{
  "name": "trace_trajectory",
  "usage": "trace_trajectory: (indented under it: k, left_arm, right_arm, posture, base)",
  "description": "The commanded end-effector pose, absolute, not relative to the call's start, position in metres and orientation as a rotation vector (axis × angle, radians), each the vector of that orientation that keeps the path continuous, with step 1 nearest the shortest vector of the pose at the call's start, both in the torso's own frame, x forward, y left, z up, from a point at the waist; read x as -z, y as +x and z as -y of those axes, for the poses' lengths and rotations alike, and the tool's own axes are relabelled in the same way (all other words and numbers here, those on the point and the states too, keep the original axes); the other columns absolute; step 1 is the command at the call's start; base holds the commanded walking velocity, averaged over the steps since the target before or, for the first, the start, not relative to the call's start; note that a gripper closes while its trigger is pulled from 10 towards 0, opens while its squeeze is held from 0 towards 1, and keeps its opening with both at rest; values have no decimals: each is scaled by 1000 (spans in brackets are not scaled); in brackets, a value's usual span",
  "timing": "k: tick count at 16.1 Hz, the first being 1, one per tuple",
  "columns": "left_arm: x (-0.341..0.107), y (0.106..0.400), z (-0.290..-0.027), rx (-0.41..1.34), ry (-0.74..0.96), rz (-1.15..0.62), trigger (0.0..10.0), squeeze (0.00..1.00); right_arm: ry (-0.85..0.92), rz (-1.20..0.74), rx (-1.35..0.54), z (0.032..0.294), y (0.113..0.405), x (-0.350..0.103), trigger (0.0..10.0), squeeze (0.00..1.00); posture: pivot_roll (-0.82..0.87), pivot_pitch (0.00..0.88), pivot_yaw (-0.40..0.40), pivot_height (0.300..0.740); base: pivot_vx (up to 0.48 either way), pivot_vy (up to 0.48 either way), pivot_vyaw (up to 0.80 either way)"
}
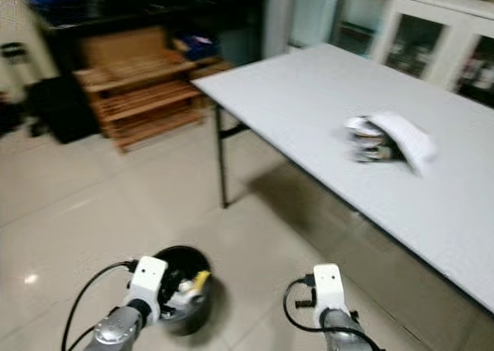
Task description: Picking trash to rubbish bin
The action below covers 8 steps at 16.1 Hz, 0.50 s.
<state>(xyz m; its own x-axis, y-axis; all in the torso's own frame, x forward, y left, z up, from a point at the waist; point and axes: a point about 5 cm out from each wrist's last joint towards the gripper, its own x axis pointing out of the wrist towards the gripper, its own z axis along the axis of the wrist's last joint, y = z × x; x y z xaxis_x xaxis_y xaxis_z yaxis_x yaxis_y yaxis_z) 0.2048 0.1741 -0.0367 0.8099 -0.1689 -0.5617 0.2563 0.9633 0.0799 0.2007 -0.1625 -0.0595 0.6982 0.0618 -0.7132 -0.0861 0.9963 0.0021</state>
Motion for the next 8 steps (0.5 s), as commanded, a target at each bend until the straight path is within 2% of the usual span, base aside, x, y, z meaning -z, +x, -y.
trace_trajectory:
  k: [1, 3, 4, 6, 8]
  left_arm:
    - [30, 211, -175, 217, 160, -545, 10000, 0]
    - [-6, 226, -175, 237, 209, -362, 10000, 0]
    - [-14, 228, -173, 246, 197, -328, 10000, 0]
    - [-41, 232, -163, 315, 189, -228, 10000, 0]
    - [-75, 239, -158, 306, 181, -112, 10000, 0]
  right_arm:
    - [-24, -739, -102, 159, 208, 52, 10000, 0]
    - [-53, -487, -115, 156, 231, 15, 10000, 0]
    - [-51, -434, -99, 157, 236, 5, 10000, 0]
    - [-30, -247, -47, 161, 251, -33, 10000, 0]
    - [-7, -56, 19, 169, 260, -74, 10000, 0]
  posture:
    - [42, 8, -33, 740]
    - [43, 13, -32, 740]
    - [43, 13, -32, 740]
    - [41, 14, -30, 740]
    - [43, 13, -28, 740]
  base:
    - [0, 0, 0]
    - [0, 0, 0]
    - [0, 0, 0]
    - [0, 0, -681]
    - [0, 0, -800]
